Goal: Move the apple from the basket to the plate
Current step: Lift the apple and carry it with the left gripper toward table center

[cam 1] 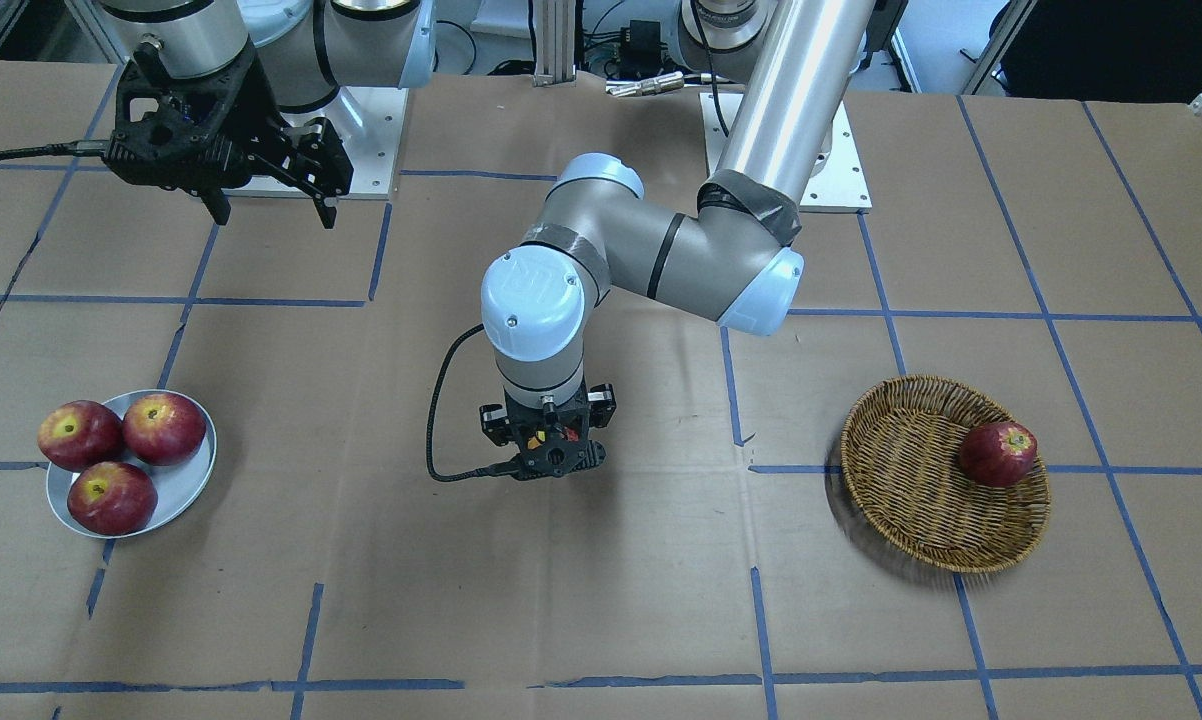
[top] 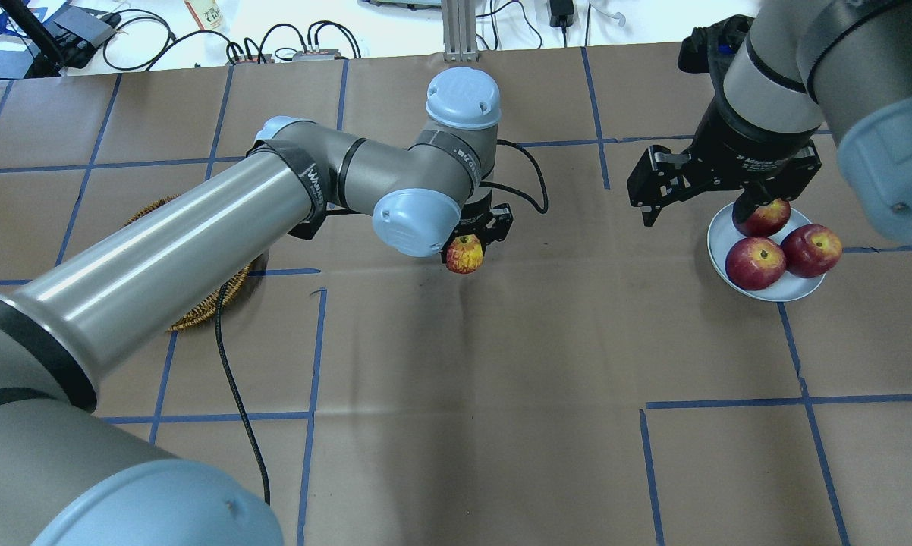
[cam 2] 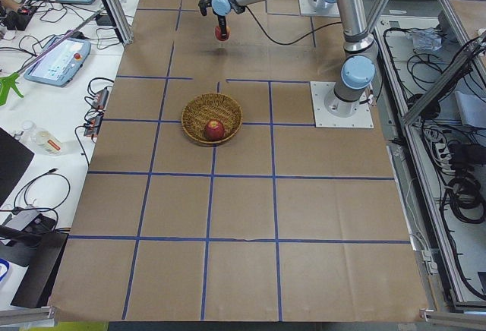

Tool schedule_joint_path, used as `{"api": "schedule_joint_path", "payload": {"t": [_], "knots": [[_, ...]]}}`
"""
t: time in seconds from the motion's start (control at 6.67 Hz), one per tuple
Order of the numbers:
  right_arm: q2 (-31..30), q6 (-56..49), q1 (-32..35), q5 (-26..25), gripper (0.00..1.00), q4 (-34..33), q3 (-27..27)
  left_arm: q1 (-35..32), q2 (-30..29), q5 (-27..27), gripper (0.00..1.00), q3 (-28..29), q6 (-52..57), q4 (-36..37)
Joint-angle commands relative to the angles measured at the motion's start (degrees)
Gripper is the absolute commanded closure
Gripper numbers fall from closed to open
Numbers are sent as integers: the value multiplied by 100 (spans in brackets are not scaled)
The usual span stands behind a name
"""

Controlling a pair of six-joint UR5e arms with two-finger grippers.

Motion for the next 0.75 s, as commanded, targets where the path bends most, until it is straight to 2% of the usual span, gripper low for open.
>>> {"api": "schedule_joint_path", "payload": {"t": [0.0,0.3,0.6], "knots": [[25,0,4,-18,0,-5,-93,2,-202,-50,63,61,-23,182],[122,-9,4,-18,0,13,-234,-7,-308,-41,61,61,-23,332],[253,-9,4,9,0,-5,-321,-7,-326,-50,47,35,-50,332]]}}
